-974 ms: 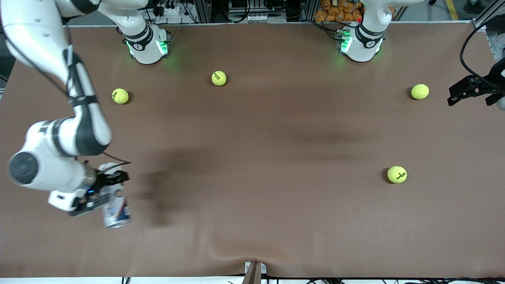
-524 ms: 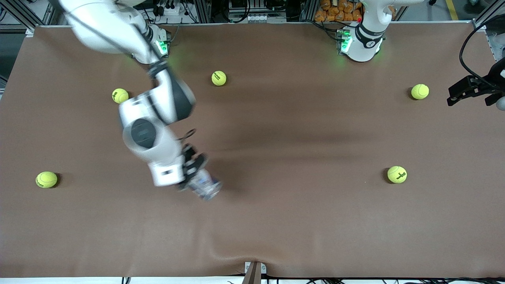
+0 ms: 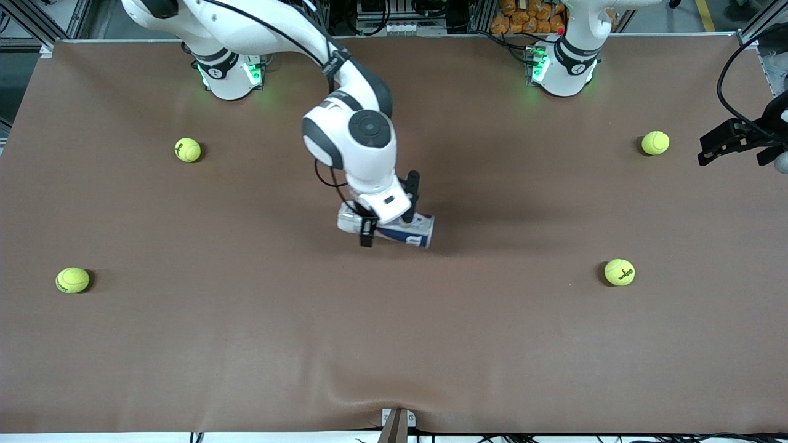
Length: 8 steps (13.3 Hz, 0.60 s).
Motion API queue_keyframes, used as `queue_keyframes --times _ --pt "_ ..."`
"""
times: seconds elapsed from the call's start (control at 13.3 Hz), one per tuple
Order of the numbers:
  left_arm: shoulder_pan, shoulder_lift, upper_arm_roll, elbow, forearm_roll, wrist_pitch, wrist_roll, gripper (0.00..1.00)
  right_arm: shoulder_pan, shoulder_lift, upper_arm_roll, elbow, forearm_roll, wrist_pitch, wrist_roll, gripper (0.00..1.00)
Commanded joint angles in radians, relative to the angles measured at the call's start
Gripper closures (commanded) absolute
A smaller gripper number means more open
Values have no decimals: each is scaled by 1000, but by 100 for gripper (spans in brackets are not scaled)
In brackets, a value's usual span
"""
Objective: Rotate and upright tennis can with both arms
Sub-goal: 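Grasp the can with the right gripper and swing it flat on the table, then open the right gripper and lift it off the can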
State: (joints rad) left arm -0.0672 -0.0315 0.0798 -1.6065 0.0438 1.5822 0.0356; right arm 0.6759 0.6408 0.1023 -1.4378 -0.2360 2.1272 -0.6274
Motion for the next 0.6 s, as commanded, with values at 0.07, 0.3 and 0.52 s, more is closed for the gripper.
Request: queue_keyframes --times 0.07,0.3,0.52 --pt "4 11 -2 14 -15 -13 0 0 1 88 -12 2 -26 117 -176 43" --pt "4 12 -2 14 -15 -13 -2 0 4 157 -13 4 -71 192 -164 37" --pt "3 13 -2 14 -16 -13 0 0 8 186 -18 4 -85 224 -164 3"
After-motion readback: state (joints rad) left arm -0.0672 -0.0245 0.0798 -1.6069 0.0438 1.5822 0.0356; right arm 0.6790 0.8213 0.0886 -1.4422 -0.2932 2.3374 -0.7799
